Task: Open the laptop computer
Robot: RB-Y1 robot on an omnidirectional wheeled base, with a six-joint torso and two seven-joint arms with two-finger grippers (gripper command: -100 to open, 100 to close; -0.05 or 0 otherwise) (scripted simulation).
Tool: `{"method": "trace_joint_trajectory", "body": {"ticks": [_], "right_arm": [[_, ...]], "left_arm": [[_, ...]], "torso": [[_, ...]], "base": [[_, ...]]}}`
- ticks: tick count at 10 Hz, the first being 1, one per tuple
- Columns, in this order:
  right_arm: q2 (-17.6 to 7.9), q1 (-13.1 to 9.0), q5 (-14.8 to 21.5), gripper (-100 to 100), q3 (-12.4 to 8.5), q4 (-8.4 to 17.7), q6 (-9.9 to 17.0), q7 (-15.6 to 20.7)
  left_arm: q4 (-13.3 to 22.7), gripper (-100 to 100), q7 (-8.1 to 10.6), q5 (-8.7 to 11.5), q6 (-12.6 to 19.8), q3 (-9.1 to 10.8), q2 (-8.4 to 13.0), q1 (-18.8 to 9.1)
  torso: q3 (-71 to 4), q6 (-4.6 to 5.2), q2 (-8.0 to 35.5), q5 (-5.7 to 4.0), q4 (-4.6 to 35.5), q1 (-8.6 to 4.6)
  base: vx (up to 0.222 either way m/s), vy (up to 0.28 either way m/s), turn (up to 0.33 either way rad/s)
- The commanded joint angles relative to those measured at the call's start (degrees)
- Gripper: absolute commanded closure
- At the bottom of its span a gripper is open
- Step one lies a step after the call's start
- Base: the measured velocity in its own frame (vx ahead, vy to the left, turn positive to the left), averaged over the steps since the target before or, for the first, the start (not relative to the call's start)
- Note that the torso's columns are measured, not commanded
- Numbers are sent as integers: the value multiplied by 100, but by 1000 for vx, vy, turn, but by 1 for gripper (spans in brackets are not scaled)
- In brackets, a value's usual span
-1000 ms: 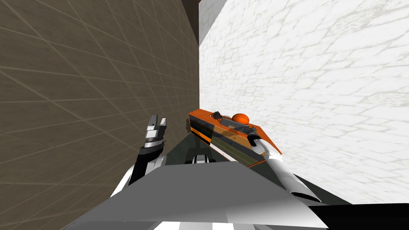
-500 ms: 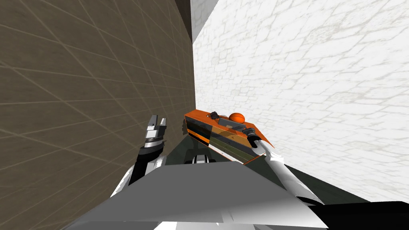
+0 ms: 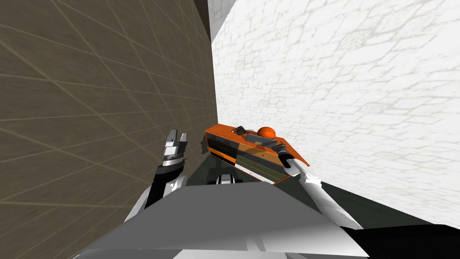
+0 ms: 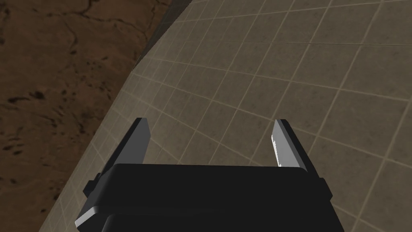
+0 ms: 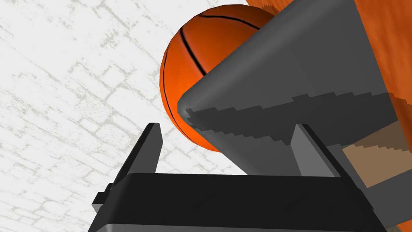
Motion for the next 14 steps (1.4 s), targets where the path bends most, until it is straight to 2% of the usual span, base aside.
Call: {"method": "trace_joint_trajectory", "body": {"ticks": [1,14], "right_arm": [[49,-47,15,-100,-30,-14,96,7],[325,-296,84,-100,-218,-71,591,30]], "left_arm": [[0,0,0,0,0,0,0,0],[0,0,0,0,0,0,0,0]], "torso": [[-5,0,-7,-1,-2,-2],[-4,1,-6,-6,-2,-20]], "base": [[101,173,11],[89,185,13]]}}
